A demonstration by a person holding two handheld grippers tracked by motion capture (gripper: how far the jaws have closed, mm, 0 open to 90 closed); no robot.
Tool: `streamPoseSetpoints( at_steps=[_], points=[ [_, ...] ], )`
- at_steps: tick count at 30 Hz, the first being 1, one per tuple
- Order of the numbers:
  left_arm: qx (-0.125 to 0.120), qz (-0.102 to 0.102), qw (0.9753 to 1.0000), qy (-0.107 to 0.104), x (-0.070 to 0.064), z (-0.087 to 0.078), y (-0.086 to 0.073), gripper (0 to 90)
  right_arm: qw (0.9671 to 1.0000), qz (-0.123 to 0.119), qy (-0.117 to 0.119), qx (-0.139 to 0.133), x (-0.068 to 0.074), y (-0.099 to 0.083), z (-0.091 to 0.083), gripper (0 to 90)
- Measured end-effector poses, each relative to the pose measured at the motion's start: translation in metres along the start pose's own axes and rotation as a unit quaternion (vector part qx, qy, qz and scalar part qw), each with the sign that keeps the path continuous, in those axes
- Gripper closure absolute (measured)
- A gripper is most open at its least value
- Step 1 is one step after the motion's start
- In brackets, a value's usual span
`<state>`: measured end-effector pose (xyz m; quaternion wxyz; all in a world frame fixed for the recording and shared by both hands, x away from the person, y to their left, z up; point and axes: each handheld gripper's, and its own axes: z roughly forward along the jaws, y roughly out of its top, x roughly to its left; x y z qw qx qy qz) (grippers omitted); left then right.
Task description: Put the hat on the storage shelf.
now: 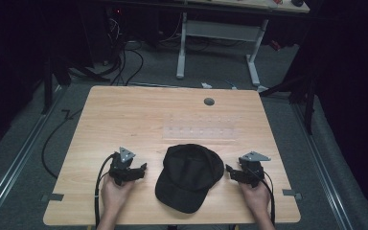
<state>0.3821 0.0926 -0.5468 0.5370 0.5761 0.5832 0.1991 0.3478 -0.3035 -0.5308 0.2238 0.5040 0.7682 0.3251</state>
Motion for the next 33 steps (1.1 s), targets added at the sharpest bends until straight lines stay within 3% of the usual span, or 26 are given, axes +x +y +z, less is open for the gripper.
streamPoseSetpoints(
  at_steps=[33],
  points=[
    [-0.002, -0.005, 1.0, 0.001, 0.0008, -0.0002, 0.0009, 27.7, 1.0, 0.004, 0.0, 0.0, -0.0003, -0.0009, -0.0012, 36.2]
  ],
)
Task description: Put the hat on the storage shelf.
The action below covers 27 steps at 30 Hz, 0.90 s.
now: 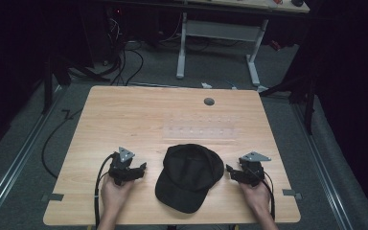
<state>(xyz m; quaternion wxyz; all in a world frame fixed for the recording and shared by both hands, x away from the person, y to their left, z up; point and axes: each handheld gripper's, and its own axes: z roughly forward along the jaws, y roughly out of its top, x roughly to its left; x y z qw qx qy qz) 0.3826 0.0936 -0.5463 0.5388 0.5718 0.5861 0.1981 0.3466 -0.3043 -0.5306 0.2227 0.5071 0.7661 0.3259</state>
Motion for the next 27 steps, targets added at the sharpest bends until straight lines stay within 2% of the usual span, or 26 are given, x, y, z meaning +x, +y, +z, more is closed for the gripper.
streamPoseSetpoints(
  at_steps=[3, 9, 13, 15, 20, 27],
  points=[
    [0.001, 0.002, 1.0, 0.0, 0.0, 0.0, 0.0, 27.6, 1.0, 0.005, -0.006, -0.003, -0.001, 0.0, 0.0, 40.5],
    [0.0, 0.0, 1.0, 0.0, 0.0, 0.0, 0.0, 27.8, 0.9999, 0.007, -0.009, -0.003, -0.003, 0.0, 0.0, 43.0],
    [0.0, -0.001, 1.0, 0.0, 0.0, 0.0, 0.0, 27.9, 0.9996, 0.025, -0.013, -0.003, -0.008, 0.001, -0.004, 44.5],
    [0.0, -0.001, 1.0, 0.0, 0.0, 0.0, 0.0, 27.9, 0.9996, 0.026, -0.012, -0.006, -0.009, 0.001, -0.006, 44.8],
    [0.0, -0.001, 1.0, 0.0, 0.0, 0.0, 0.0, 27.9, 0.9986, 0.046, 0.004, -0.026, -0.01, 0.004, -0.02, 47.7],
    [0.0, -0.001, 1.0, 0.0, 0.0, 0.0, 0.0, 27.8, 0.9986, 0.034, 0.017, -0.037, -0.005, 0.006, -0.033, 49.0]
  ],
)
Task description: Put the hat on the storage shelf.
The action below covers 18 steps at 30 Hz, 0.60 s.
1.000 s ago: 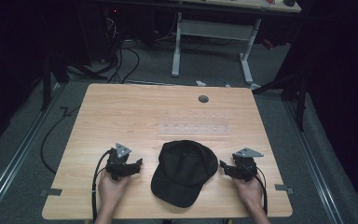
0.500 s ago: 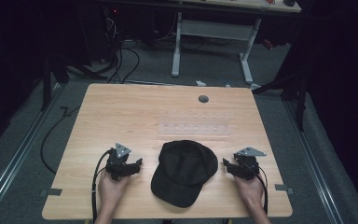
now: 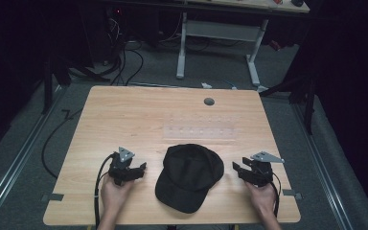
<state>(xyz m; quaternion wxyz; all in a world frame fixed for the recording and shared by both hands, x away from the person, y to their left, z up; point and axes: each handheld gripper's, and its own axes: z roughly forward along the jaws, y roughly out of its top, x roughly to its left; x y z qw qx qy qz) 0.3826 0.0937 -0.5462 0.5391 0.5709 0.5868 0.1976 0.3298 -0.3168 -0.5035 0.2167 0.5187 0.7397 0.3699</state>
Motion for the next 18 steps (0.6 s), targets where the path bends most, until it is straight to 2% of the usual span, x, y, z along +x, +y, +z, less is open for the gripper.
streamPoseSetpoints(
  at_steps=[7, 11, 18],
  points=[
    [0.0, 0.0, 1.0, 0.0, 0.0, 0.0, 0.0, 27.8, 0.9999, 0.005, 0.015, -0.004, 0.007, 0.003, -0.009, 49.5],
    [0.0, -0.001, 1.0, 0.001, 0.0, 0.0, 0.0, 27.6, 0.9994, 0.001, 0.031, -0.013, 0.015, 0.007, -0.015, 48.9],
    [-0.001, -0.003, 1.0, 0.002, 0.0, 0.0, 0.0, 27.5, 0.9989, 0.004, 0.044, -0.011, 0.022, 0.011, -0.017, 46.4]
  ],
)
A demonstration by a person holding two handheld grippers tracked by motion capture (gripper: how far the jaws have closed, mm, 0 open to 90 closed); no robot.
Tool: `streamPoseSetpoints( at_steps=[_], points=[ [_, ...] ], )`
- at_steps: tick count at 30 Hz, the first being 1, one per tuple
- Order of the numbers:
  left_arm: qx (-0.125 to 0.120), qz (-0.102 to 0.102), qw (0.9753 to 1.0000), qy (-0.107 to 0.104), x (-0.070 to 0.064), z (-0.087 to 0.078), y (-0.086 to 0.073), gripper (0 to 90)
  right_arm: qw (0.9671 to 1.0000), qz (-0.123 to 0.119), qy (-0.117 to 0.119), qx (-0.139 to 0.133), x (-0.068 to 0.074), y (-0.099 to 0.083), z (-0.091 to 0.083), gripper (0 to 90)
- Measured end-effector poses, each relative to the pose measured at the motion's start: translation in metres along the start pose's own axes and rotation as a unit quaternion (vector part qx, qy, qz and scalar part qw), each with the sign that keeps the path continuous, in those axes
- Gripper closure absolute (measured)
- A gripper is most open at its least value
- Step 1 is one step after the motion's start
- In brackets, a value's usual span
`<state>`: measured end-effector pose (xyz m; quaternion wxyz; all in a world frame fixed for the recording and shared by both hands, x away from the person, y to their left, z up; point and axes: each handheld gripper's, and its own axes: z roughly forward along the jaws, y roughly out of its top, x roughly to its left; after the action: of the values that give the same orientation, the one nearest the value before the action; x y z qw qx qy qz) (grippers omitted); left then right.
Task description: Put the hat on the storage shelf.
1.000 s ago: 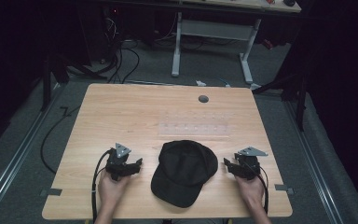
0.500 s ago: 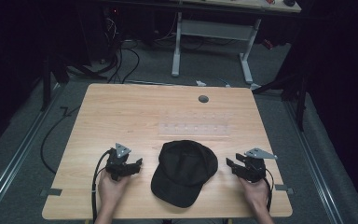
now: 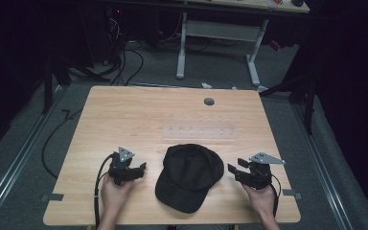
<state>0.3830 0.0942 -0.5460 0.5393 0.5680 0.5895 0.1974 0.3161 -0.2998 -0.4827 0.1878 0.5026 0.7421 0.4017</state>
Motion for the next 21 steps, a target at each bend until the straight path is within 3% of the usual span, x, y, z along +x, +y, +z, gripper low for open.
streamPoseSetpoints(
  at_steps=[3, 10, 21],
  points=[
    [0.001, 0.0, 1.0, 0.0, 0.0, 0.0, 0.0, 27.5, 1.0, -0.003, 0.006, -0.005, 0.004, 0.002, -0.002, 44.8],
    [0.001, 0.0, 1.0, 0.0, 0.0, 0.0, 0.0, 27.5, 0.999, -0.036, 0.025, -0.012, 0.018, 0.016, -0.002, 43.9],
    [0.001, 0.0, 1.0, 0.0, 0.0, 0.0, 0.0, 27.5, 0.9981, -0.044, 0.04, -0.015, 0.029, 0.034, 0.008, 43.8]
  ],
)
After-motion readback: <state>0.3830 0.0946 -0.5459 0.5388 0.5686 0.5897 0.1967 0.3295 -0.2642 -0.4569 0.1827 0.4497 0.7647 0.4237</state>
